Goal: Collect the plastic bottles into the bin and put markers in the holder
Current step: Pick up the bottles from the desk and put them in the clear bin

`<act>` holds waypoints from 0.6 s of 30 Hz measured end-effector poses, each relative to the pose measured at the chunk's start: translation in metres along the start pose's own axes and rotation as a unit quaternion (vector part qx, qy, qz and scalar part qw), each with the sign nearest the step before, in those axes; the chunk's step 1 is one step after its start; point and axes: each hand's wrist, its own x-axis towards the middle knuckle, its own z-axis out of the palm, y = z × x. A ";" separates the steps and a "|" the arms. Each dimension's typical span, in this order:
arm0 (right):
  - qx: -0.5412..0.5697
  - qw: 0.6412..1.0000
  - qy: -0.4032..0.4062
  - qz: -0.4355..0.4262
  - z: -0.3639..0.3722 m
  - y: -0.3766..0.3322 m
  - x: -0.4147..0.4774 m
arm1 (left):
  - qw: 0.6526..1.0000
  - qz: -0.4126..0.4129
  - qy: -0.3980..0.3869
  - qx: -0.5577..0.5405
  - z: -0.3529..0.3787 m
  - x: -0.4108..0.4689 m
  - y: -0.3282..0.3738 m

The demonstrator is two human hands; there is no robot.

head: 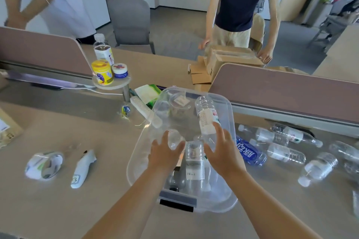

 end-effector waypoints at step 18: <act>0.030 0.997 0.067 0.028 -0.003 0.002 0.009 | 0.981 0.176 0.048 -0.060 -0.006 -0.016 0.043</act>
